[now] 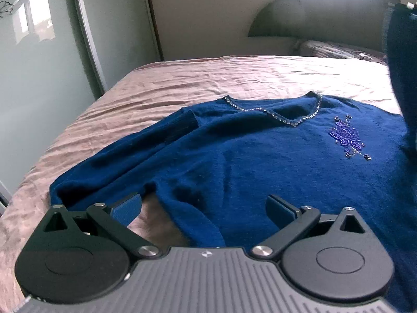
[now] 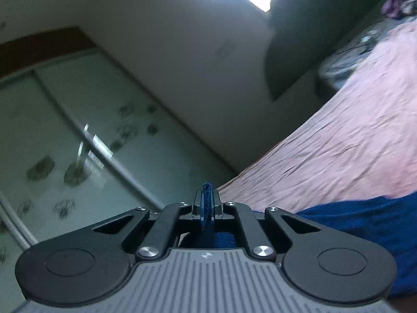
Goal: Fold small clothes
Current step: 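Lift the held sleeve with the right gripper and carry it across the sweater body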
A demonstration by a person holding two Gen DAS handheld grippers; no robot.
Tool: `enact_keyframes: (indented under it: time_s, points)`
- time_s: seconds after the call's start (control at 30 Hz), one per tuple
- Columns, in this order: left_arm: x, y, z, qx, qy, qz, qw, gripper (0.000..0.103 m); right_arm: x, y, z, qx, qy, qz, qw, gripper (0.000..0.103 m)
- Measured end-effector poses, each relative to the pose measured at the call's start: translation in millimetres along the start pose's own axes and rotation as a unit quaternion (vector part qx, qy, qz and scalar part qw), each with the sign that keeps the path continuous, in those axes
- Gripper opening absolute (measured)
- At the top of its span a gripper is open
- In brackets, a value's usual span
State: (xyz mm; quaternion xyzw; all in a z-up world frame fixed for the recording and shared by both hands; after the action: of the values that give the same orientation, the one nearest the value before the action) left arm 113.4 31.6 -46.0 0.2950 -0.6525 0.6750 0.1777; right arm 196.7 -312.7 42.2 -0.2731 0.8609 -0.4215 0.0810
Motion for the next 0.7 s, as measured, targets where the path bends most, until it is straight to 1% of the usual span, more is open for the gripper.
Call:
enact_keyframes:
  time_s: [0.1, 0.27, 0.4, 0.47, 0.7]
  points:
    - [1, 0, -3, -0.002, -0.005, 0.002, 1.0000, 0.103, -31, 18, -29, 0.000, -0.032, -0.026, 0.999, 0.005]
    - [3, -1, -12, -0.003, -0.018, 0.005, 0.9998, 0.103, -77, 46, -58, -0.016, -0.079, -0.072, 0.994, 0.005]
    - [0, -1, -24, 0.004, -0.029, 0.001, 0.9996, 0.103, -117, 67, -78, -0.012, -0.094, -0.104, 0.990, 0.005]
    - [-2, -1, -30, 0.009, -0.034, -0.003, 0.9994, 0.103, -136, 78, -84, -0.014, -0.094, -0.118, 0.988, 0.005]
    - [-9, 1, -50, 0.027, -0.047, -0.015, 0.9984, 0.103, -175, 113, -91, -0.035, -0.107, -0.156, 0.981, 0.005]
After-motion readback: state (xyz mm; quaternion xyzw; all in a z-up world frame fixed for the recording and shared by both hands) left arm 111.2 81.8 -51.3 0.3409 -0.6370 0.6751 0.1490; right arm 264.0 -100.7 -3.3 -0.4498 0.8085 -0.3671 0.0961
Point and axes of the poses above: each gripper's, at about its wrist camera, not at the fingertips, and x roughly against the way its jaws point, z to its right, y to its underside, the point moved 5 cm from there along -x, roughly the way its jaws point, and after that the axes turned 11 degrees about x, right-handed, at the moved point
